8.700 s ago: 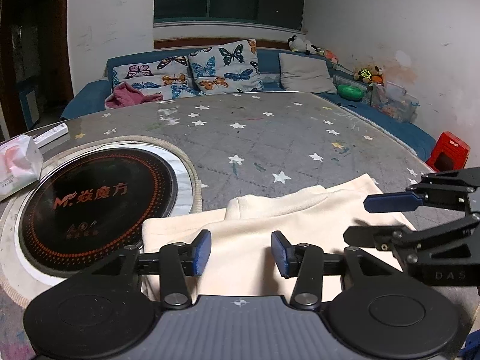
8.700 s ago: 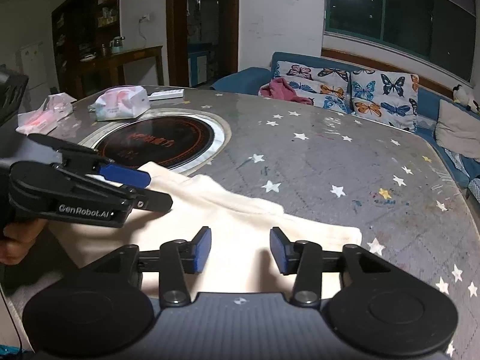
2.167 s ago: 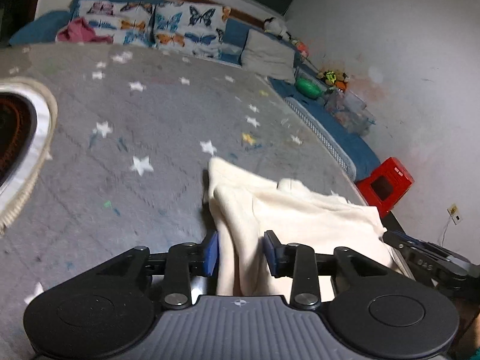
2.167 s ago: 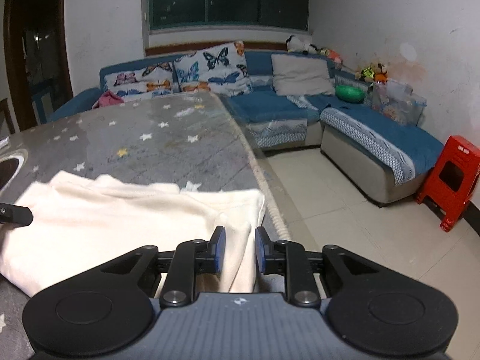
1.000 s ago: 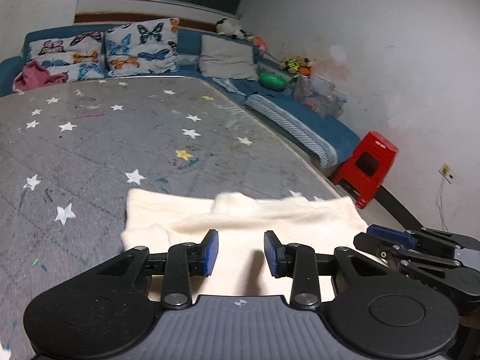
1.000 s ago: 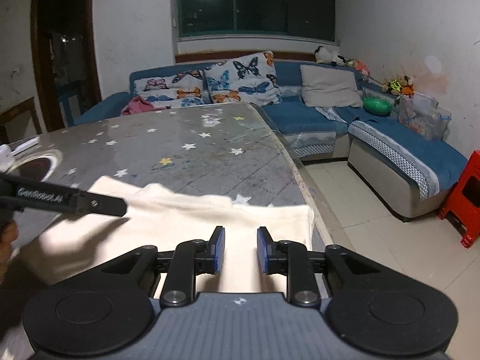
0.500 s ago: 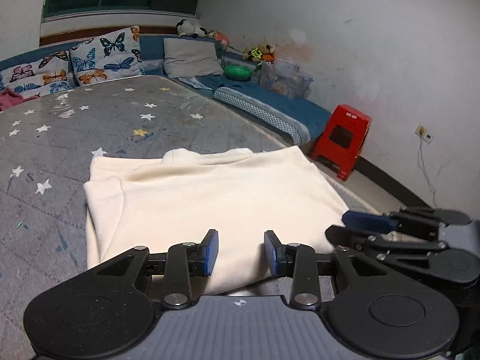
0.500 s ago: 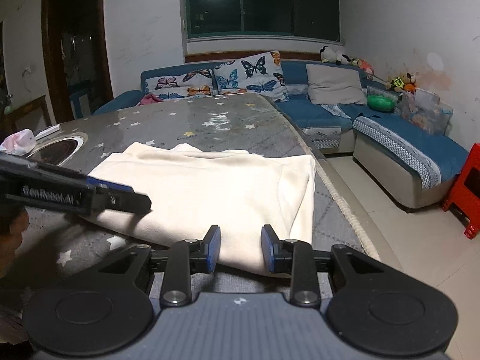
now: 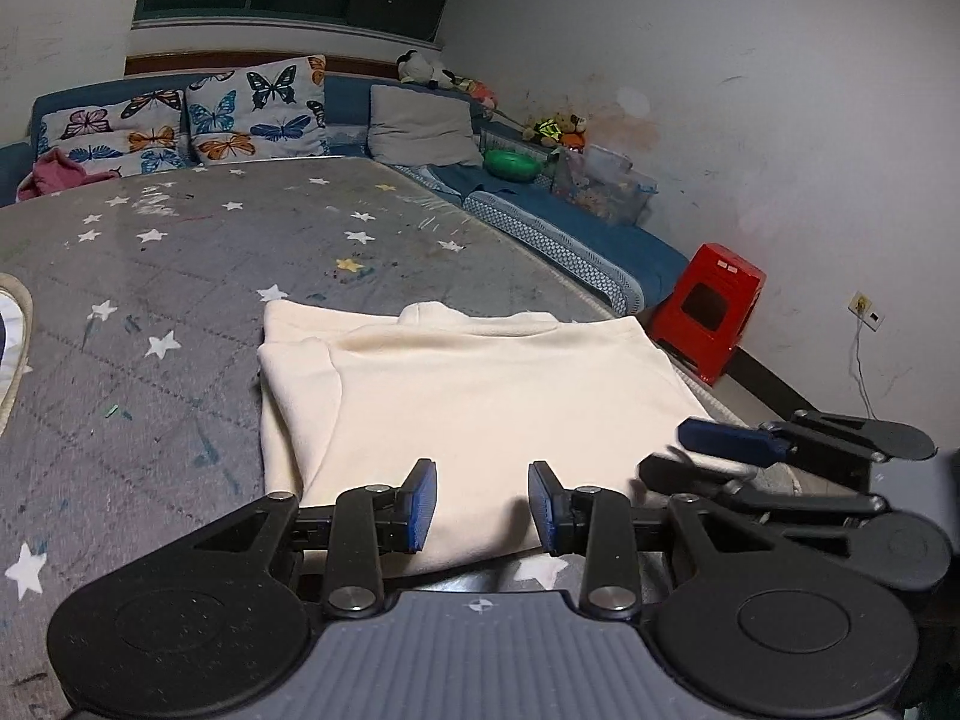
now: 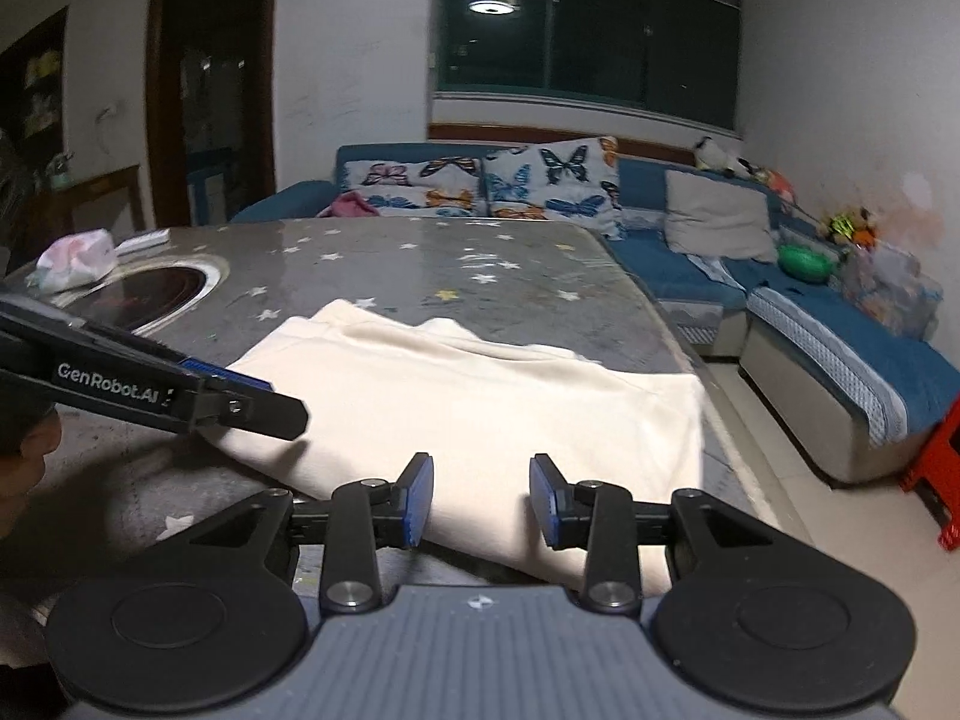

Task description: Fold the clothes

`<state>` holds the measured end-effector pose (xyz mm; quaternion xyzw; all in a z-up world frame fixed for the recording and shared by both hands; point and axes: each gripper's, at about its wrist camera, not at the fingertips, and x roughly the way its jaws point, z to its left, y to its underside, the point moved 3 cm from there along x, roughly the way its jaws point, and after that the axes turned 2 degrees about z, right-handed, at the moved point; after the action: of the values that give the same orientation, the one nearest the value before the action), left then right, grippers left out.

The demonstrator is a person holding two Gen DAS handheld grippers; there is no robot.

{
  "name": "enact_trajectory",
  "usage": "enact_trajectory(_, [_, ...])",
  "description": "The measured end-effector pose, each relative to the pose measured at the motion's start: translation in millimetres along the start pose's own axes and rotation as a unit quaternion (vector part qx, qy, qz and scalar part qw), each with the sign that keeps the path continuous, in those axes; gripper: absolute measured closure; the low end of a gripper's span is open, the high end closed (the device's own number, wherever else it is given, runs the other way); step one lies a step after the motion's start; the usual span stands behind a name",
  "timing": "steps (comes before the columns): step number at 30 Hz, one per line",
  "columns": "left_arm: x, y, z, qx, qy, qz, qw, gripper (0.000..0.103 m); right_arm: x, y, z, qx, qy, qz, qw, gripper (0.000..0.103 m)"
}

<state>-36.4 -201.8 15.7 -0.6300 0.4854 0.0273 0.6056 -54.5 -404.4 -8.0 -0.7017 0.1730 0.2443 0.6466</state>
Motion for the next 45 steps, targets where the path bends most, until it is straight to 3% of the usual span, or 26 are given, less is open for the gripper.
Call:
enact_trajectory(4, [0.2,0.0,0.2,-0.006,-0.004,0.005,1.0,0.065,8.0,5.5,10.0,-0.025,0.011,0.016,0.999,0.067])
enact_trajectory(9, [-5.7,-0.5,-3.2,-0.001,-0.009,0.0,1.0,0.052,0.0,1.2,11.0,-0.019,0.015,0.007,1.0,0.057])
enact_trajectory(11, [-8.5,-0.2,-5.1,0.004,-0.019,-0.003,0.9998,0.047,-2.5,-0.3,10.6,-0.014,0.019,0.004,1.0,0.048])
enact_trajectory(15, [-14.4,1.4,-5.3,0.007,-0.033,-0.009,0.9994,0.035,-6.8,-0.3,8.7,-0.002,0.021,0.001,1.0,0.042])
enact_trajectory(22, [-25.0,5.7,-4.4,0.011,-0.05,-0.017,0.9986,0.024,-11.7,0.2,12.1,0.009,0.03,-0.001,1.0,0.035])
enact_trajectory(25, [-31.0,7.8,-4.4,0.016,-0.055,-0.023,0.9981,0.019,-14.4,0.3,13.5,0.017,0.038,-0.004,0.999,0.022])
enact_trajectory(27, [-34.8,8.9,-3.5,0.016,-0.059,-0.027,0.9978,0.013,-16.0,0.5,15.0,0.017,0.046,-0.005,0.999,0.022])
enact_trajectory(31, [-41.5,12.4,-1.4,0.016,-0.065,-0.031,0.9973,0.009,-18.7,1.2,17.0,0.025,0.052,-0.004,0.998,0.02])
enact_trajectory(36, [-48.5,17.5,1.6,0.012,-0.073,-0.036,0.9966,0.0,-23.7,1.1,19.4,0.036,0.06,-0.008,0.998,0.012])
enact_trajectory(45, [-55.3,28.7,5.4,0.002,-0.092,-0.03,0.9953,0.0,-28.4,2.9,30.7,0.035,0.065,-0.009,0.997,0.003])
